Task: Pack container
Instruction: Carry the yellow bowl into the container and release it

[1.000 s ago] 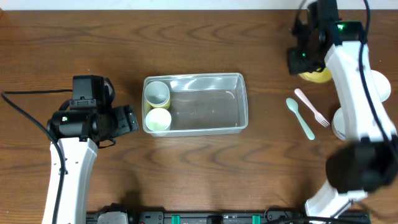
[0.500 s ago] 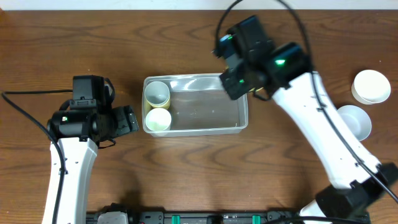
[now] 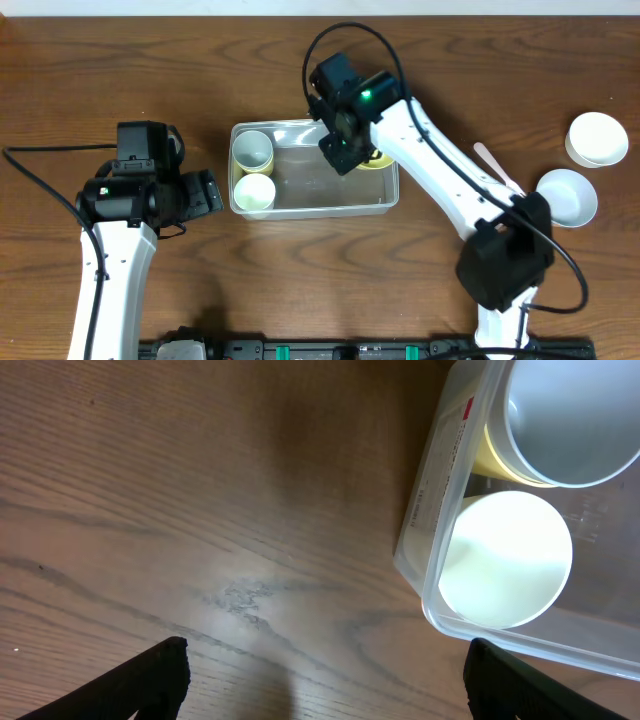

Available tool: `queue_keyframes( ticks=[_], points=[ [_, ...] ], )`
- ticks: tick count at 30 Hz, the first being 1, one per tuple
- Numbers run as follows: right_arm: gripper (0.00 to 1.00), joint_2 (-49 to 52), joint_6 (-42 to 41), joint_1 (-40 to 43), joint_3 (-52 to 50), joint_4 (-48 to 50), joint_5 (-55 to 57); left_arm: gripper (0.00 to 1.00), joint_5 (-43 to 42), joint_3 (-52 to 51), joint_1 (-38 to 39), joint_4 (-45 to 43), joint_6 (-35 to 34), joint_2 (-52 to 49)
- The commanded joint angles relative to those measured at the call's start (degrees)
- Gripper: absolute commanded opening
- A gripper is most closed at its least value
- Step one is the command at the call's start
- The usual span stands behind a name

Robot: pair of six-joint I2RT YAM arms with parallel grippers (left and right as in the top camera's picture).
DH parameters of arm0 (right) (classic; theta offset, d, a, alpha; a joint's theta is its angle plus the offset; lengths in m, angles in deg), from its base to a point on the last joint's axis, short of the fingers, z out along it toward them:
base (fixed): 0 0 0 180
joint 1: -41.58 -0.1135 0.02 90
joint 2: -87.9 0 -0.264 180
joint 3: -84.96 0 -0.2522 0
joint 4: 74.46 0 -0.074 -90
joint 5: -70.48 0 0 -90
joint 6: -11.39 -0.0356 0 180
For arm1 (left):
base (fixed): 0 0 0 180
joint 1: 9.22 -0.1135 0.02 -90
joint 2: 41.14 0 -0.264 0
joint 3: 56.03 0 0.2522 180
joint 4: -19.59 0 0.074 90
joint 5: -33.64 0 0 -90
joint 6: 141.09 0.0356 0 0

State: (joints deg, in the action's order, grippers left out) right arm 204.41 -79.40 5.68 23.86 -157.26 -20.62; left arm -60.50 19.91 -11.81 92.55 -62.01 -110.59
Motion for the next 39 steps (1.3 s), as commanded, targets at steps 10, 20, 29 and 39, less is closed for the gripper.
queue_keyframes(
  ticks=[10,20,29,39],
  points=[
    [0.01,4.28,-0.83,-0.11,-0.26,1.33,0.26,0.88,0.07,0.02,-0.28,0.24,-0.74,-0.22],
    [0.01,5.49,-4.98,4.31,-0.37,-1.33,3.69,0.88,0.07,0.02,-0.28,0.24,-0.72,-0.22],
    [0.01,5.49,-4.68,7.67,-0.37,-3.19,3.69,0.88,0.07,0.02,-0.28,0.20,-0.72,-0.22],
    [0.06,5.49,-3.80,7.43,-0.37,-3.89,3.69,0.88,0.07,0.02,-0.28,0.24,-0.72,-0.22]
  ],
)
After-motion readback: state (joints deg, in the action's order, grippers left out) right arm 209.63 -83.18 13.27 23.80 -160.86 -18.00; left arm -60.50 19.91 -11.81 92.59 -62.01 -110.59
